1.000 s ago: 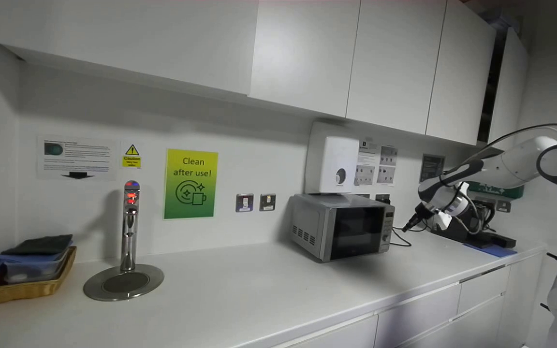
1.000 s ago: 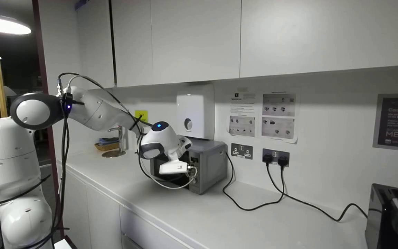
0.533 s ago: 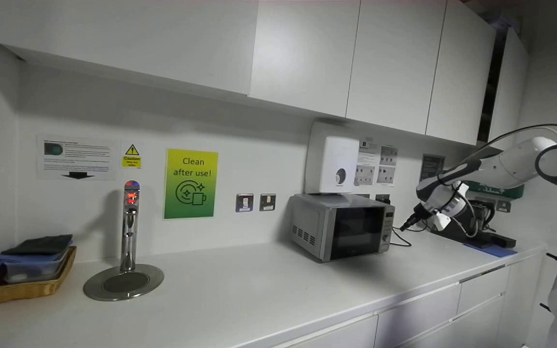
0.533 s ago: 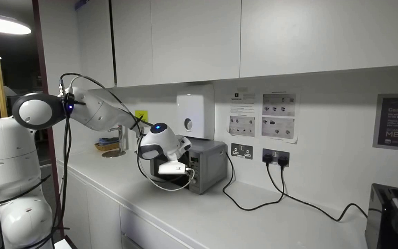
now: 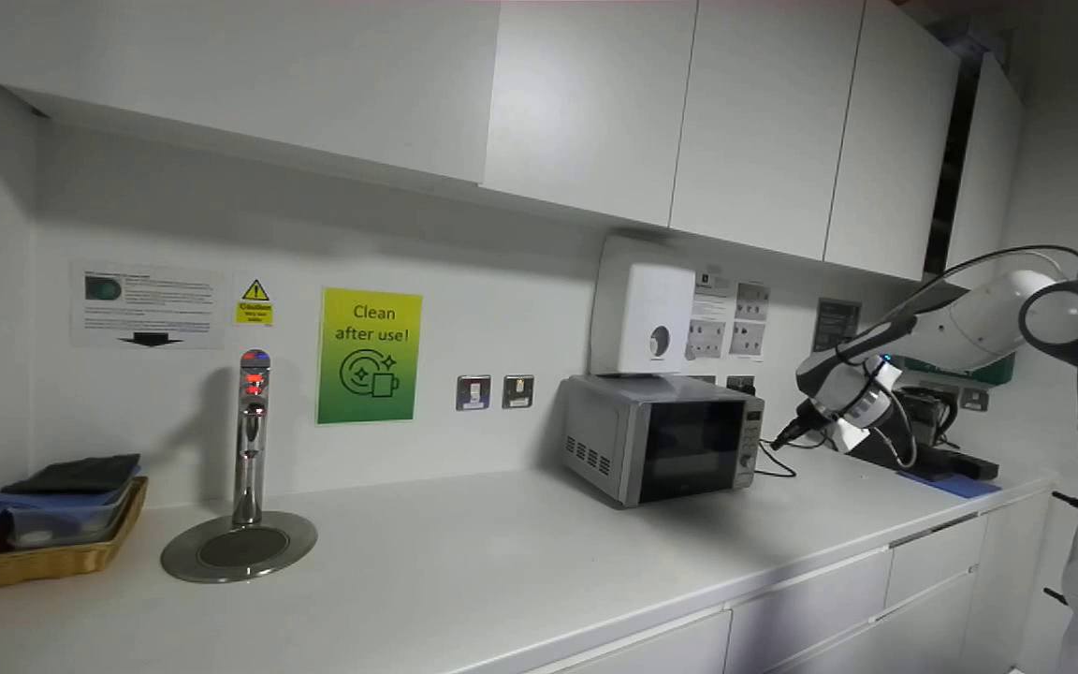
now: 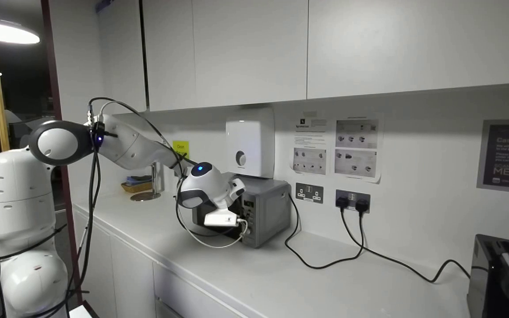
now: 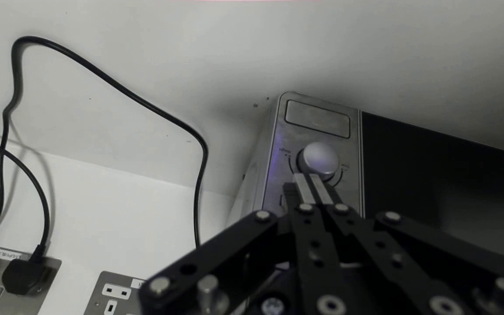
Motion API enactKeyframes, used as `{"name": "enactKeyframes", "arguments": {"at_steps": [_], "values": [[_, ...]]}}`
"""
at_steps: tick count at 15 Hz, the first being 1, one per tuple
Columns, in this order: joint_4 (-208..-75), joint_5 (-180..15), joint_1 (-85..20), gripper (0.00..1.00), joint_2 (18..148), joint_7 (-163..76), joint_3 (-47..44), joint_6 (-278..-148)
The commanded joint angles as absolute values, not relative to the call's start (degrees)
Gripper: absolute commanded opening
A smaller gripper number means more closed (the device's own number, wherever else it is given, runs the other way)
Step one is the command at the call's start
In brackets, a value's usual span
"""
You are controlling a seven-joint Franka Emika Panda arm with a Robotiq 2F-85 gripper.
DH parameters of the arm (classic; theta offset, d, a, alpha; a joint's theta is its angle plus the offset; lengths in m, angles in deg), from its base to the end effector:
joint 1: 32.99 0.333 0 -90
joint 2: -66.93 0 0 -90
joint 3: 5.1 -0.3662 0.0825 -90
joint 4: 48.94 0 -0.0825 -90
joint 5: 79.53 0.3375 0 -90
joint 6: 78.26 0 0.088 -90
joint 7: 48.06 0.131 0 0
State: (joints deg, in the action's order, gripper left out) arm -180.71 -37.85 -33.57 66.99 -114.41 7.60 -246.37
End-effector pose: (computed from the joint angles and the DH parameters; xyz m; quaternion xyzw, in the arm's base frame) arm 0.5047 -0.1595 0.4708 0.9322 0.1212 0.3375 0.0497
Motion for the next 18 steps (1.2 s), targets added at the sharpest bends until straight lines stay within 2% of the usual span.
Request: {"name": "enactKeyframes", "arguments": {"at_steps": [1,18], "values": [[-178.3,-34.0,-33.3,0.0,69.3,-116.7,7.2,-248.9],[-178.3,-32.6,-33.6,0.01,69.9,-115.4,6.7,-247.2]]}}
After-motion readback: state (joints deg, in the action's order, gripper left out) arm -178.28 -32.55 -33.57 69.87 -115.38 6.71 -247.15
